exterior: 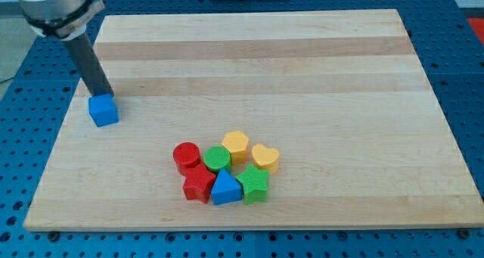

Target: Push the blue cube towards center

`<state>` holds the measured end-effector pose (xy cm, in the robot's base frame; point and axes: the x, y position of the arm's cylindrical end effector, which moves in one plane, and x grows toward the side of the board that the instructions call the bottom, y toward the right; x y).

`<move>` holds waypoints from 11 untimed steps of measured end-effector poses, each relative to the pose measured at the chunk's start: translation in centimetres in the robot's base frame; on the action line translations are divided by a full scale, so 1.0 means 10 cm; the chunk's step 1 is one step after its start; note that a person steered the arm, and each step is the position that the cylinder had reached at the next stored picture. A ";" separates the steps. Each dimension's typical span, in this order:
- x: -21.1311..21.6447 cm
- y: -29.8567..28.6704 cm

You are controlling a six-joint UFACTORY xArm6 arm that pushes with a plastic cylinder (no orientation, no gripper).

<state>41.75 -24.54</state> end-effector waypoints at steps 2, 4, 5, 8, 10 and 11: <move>0.03 -0.53; 0.38 0.14; 0.37 1.16; 0.09 1.47; 0.35 2.91; 0.45 3.21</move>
